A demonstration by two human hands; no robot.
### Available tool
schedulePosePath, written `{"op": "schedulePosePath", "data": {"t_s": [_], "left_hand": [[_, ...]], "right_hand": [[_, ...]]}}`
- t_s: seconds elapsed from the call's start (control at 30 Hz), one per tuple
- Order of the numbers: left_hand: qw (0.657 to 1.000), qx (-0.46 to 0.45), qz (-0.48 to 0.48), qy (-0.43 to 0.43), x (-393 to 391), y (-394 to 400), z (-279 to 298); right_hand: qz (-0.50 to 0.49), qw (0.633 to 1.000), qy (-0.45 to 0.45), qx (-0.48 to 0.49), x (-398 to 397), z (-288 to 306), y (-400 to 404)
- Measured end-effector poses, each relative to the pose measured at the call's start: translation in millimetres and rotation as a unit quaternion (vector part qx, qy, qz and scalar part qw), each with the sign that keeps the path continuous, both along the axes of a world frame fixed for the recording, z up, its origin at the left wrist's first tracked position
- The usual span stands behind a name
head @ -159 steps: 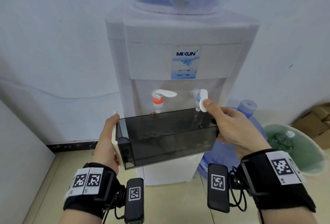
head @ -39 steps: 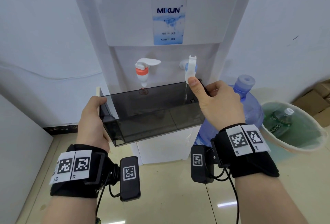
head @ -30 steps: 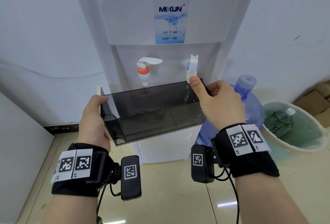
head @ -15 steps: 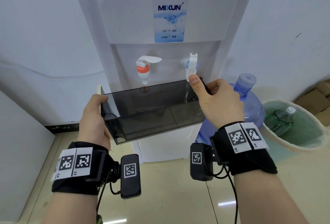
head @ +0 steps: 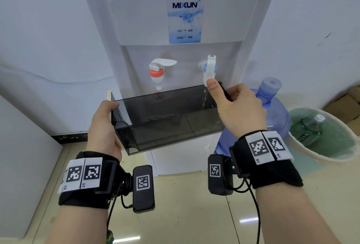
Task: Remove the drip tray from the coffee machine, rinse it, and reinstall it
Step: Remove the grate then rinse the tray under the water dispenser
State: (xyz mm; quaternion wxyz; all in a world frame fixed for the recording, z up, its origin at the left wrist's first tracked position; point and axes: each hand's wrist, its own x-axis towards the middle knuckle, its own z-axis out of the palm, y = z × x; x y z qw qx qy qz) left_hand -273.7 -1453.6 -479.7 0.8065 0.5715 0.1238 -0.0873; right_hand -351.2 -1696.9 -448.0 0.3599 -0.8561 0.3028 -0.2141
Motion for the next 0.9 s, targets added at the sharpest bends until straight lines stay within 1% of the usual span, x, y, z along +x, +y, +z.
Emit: {"op": "schedulePosePath", "data": {"t_s": [0.4, 0.9], "left_hand": [[1.0, 0.007, -0.002, -0.018, 3.5, 1.8, 2.6], [0.999, 0.02, -0.023, -0.011, 9.9, -4.5, 4.0]], "right_hand": [[0.004, 1.0, -0.002, 0.013, 1.3, -0.8, 2.5], [-0.005, 1.0, -0.009, 0.03, -4.9, 0.0, -4.8]]}}
